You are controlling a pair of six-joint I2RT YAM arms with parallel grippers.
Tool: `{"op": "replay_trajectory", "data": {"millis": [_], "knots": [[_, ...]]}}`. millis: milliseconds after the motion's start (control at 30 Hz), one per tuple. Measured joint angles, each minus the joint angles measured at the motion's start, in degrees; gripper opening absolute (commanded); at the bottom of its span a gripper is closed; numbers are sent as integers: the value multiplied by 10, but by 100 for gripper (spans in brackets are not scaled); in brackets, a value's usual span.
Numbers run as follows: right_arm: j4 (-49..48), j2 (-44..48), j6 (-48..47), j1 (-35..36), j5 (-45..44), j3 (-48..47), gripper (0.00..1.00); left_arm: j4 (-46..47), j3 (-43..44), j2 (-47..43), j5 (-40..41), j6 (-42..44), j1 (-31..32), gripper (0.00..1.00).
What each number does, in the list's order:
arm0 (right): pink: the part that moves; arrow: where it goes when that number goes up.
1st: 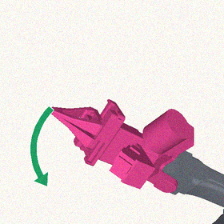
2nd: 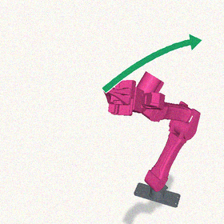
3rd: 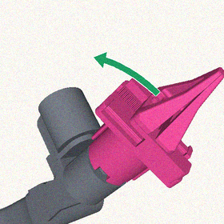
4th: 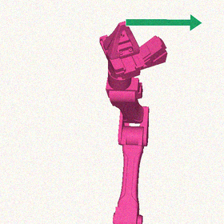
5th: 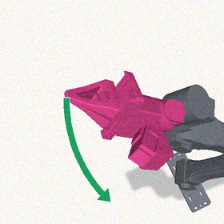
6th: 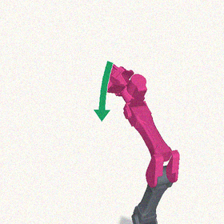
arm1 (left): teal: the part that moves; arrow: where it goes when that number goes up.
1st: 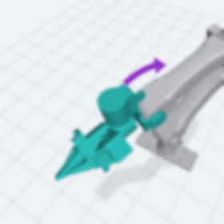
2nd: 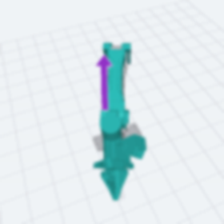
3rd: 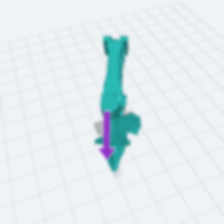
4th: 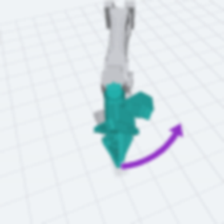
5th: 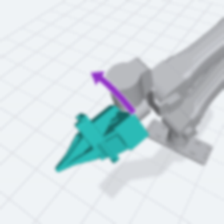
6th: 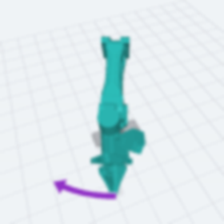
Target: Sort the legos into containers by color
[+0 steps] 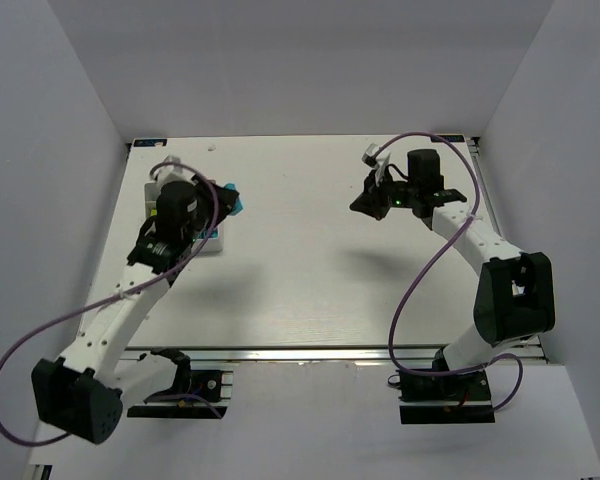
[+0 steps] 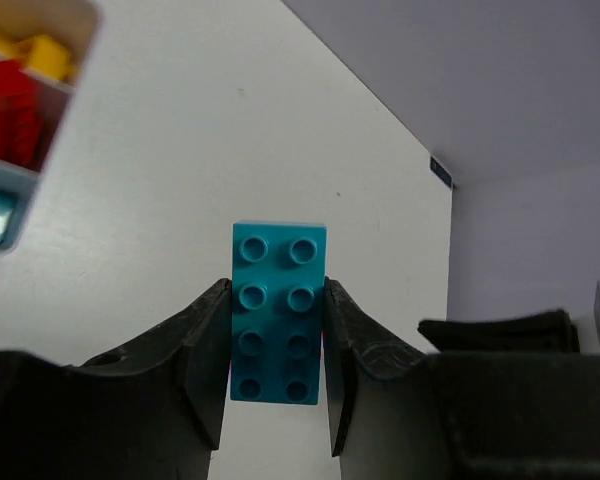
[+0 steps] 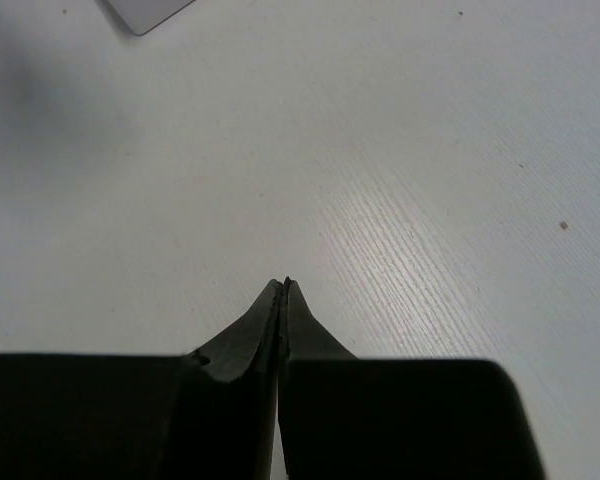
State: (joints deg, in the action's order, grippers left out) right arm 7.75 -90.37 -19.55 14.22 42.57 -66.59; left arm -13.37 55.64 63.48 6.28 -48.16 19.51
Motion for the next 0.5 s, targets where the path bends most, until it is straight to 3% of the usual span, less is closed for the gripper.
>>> {"op": "replay_trajectory", "data": {"millis": [167,333,500], "knots": [[0,0,1,14,-7,0,0,-104,-34,-33,64,-150,-60,0],[0,0,1,17,-10,0,0,-217,-10,44,98,-244,-143,0],[-1,0,1,17,-14,1,0,-268,67,142,85,-281,-173,0]]}}
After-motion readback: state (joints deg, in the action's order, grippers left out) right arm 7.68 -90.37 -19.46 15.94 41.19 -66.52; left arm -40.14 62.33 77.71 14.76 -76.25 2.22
